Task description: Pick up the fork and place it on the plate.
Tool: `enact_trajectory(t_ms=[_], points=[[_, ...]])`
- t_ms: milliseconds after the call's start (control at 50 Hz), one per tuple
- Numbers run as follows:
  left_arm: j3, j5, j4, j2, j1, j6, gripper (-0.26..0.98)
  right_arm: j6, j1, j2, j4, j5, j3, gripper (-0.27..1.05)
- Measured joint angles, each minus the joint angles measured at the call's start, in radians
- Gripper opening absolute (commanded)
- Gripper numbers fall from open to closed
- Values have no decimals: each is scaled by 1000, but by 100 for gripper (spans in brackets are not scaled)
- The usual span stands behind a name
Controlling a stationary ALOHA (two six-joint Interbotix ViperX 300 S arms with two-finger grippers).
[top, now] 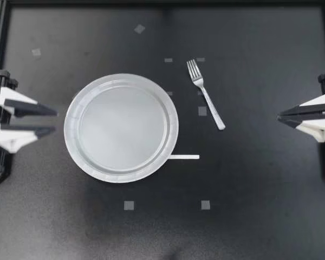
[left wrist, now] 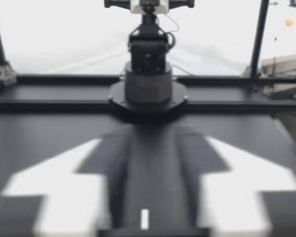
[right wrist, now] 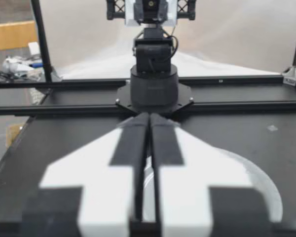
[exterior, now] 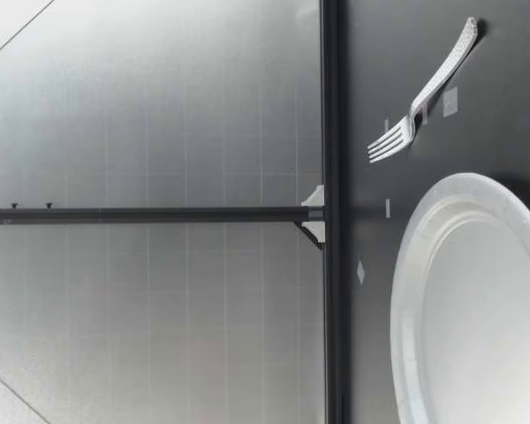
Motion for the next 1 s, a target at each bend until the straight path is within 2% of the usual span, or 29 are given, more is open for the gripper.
enact_trajectory(t_ms=[80, 140, 180, 200, 220, 240, 260, 280, 300, 380, 440, 460, 480, 500, 520, 580, 680, 700, 720, 740, 780, 840, 880, 900, 920, 940, 1000], points=[[18, -5, -31, -11, 0, -18, 2, 5, 0, -2, 5, 0, 5, -2], [28, -6, -52, -15, 0, -32, 2, 20, 0, -6, 18, 9, 12, -2], [40, -6, -91, -21, 2, -58, 2, 37, 0, -12, 35, 17, 18, -2], [40, -6, -91, -21, 2, -58, 2, 71, 0, -23, 67, 32, 21, -2], [44, -3, -126, -25, 0, -80, 2, 71, 0, -23, 67, 32, 21, -2], [44, -3, -126, -25, 0, -80, 2, 107, -2, -32, 101, 52, 21, -2], [44, 0, -163, -25, 0, -100, 2, 107, -2, -32, 101, 52, 21, -2], [44, 0, -163, -25, 0, -100, 2, 149, -5, -43, 137, 77, 20, -2], [44, 11, -198, -23, 0, -120, 2, 149, -5, -43, 137, 77, 20, -2], [31, 74, -247, -18, 0, -144, 3, 233, -21, -51, 184, 164, -8, -2], [20, 120, -253, -11, 2, -141, 3, 259, -31, -49, 187, 219, -35, -2], [20, 120, -253, -11, 2, -141, 3, 278, -41, -37, 189, 299, -86, -2], [5, 170, -253, 8, 0, -138, 3, 278, -41, -37, 189, 299, -86, -2], [5, 170, -253, 8, 0, -138, 3, 285, -55, -14, 189, 390, -141, -2], [-6, 204, -255, 29, 2, -132, 3, 285, -55, -14, 189, 390, -141, -2], [-8, 212, -255, 58, 2, -130, 3, 301, -86, 61, 190, 514, -225, -2], [-2, 199, -255, 115, 2, -130, 3, 319, -106, 127, 190, 561, -258, -2], [-2, 199, -255, 115, 2, -130, 3, 345, -121, 201, 190, 588, -287, -2], [6, 190, -255, 135, 2, -137, 3, 345, -121, 201, 190, 588, -287, -1], [6, 190, -255, 135, 2, -137, 3, 365, -135, 291, 190, 598, -318, -1], [15, 187, -255, 149, 0, -140, 4, 365, -135, 291, 190, 598, -318, 1], [21, 187, -255, 155, 0, -147, 7, 365, -156, 446, 190, 623, -379, 6], [25, 192, -255, 155, 0, -155, 9, 365, -156, 446, 190, 623, -379, 10], [25, 192, -255, 155, 0, -155, 9, 357, -175, 523, 186, 647, -413, 14], [26, 204, -255, 150, 2, -167, 11, 357, -175, 523, 186, 647, -413, 16], [26, 204, -255, 150, 2, -167, 12, 353, -198, 588, 181, 680, -442, 20], [26, 222, -255, 141, 0, -175, 16, 351, -216, 635, 179, 712, -463, 29]])
